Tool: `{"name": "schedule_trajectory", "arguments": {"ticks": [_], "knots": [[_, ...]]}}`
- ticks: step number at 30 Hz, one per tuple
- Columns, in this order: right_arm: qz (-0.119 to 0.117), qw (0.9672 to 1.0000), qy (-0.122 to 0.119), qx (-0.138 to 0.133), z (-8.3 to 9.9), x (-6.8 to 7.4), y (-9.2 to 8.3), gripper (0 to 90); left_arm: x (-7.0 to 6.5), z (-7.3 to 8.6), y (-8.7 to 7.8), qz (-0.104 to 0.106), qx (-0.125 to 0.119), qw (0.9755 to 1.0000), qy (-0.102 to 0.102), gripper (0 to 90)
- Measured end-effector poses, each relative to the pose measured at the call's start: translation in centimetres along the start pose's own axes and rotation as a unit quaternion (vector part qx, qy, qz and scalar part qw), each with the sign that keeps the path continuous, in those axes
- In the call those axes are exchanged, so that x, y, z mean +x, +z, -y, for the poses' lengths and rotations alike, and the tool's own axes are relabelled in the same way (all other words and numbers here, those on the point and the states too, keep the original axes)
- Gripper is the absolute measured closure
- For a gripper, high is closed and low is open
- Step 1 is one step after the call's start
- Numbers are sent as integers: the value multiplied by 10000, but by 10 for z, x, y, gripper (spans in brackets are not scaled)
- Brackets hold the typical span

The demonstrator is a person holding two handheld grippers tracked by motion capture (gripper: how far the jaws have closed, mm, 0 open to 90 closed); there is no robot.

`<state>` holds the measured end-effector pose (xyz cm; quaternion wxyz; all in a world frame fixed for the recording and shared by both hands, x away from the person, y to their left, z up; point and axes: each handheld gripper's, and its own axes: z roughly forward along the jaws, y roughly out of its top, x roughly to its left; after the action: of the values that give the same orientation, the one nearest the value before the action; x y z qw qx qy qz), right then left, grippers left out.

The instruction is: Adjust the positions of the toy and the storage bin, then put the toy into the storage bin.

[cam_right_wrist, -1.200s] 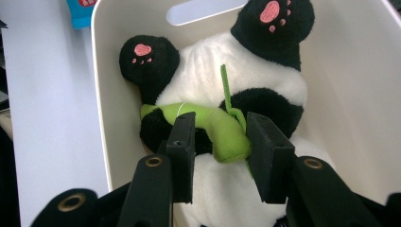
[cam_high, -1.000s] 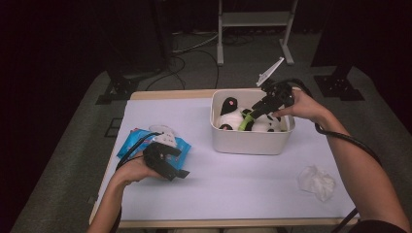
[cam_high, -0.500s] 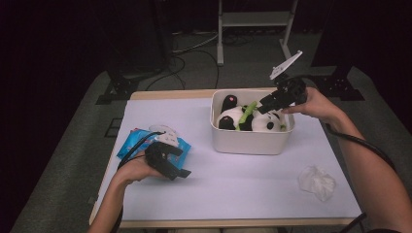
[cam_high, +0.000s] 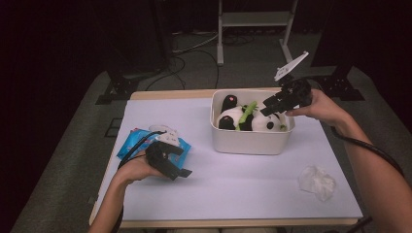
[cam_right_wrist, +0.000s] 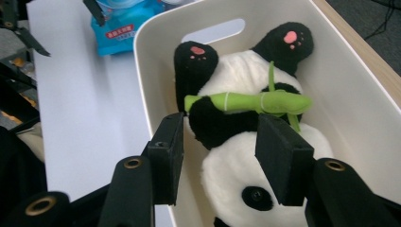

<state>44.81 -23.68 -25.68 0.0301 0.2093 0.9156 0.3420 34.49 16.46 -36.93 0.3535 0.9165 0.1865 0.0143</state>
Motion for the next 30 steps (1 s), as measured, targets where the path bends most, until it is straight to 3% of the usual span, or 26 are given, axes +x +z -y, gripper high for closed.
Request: {"name": "schedule_trajectory", "arguments": {"ticks": [30], "knots": [[52, 9997, 89, -201, 32, 29, -21, 453, 1, -7, 6, 50, 4, 10000, 15, 97]]}}
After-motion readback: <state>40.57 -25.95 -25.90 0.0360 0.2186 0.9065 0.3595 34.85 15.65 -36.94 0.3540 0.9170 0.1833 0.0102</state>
